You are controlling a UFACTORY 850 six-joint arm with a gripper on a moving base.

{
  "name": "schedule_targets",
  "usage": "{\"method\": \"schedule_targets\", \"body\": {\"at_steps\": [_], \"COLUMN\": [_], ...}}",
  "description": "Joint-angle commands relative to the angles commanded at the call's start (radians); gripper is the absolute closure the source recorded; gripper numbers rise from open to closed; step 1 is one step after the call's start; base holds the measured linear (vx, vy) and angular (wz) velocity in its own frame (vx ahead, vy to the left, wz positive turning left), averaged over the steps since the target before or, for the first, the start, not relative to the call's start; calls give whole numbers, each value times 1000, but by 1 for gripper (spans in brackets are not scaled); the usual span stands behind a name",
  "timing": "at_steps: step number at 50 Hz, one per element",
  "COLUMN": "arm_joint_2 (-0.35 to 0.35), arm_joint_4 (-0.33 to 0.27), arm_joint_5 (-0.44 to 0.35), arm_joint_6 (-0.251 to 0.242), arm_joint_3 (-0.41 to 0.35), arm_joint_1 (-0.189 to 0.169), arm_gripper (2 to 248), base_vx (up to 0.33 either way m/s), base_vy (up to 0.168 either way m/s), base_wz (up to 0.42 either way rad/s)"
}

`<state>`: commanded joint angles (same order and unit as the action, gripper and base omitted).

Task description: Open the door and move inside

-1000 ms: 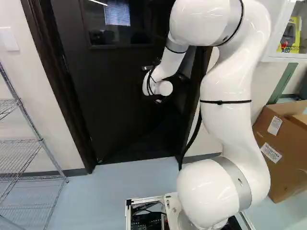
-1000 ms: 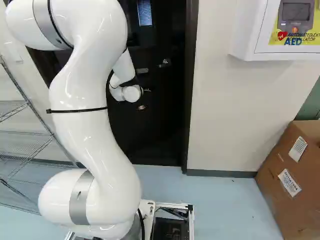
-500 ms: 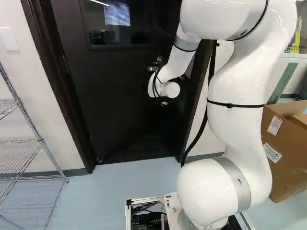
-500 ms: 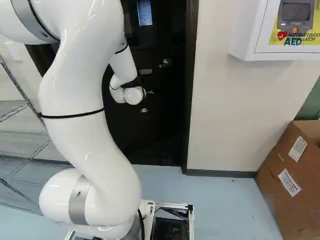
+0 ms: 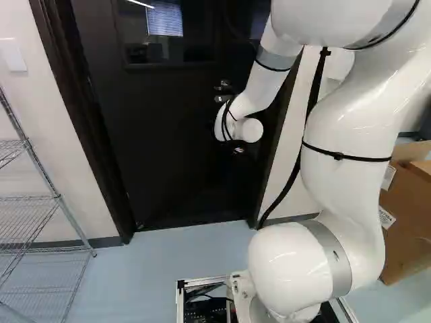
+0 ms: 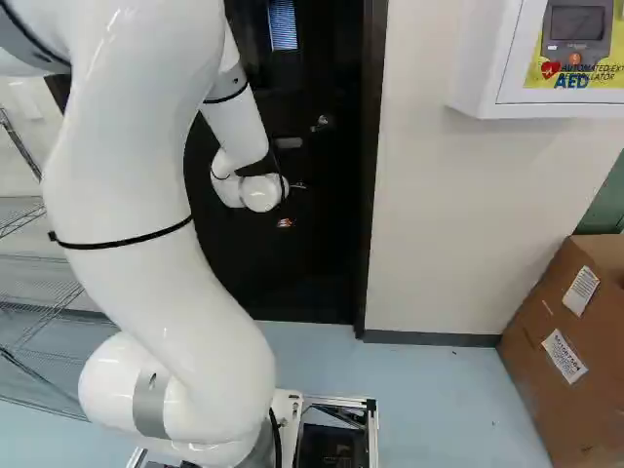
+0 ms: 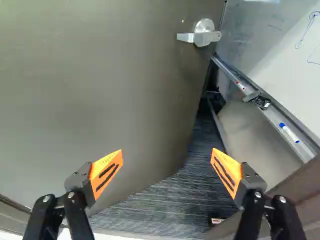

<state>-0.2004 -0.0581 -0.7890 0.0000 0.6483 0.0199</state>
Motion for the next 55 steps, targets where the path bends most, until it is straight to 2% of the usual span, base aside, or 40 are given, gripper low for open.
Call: {"method": "schedule_targets", "body": {"at_steps": [33,45,55], "arm_joint_2": [138,169,172], "arm_joint_4": [-11,-62,-73], "arm_joint_5": [-4,-4,-4], "arm_joint_6": [0,0,0], "arm_joint_3": [-152,-184,-187], "arm_joint_1": [-66,-72,-73], "arm_gripper": [3,3,3], "base_vx": [0,0,0], "base_vy": [0,0,0], "base_wz": [0,0,0]}}
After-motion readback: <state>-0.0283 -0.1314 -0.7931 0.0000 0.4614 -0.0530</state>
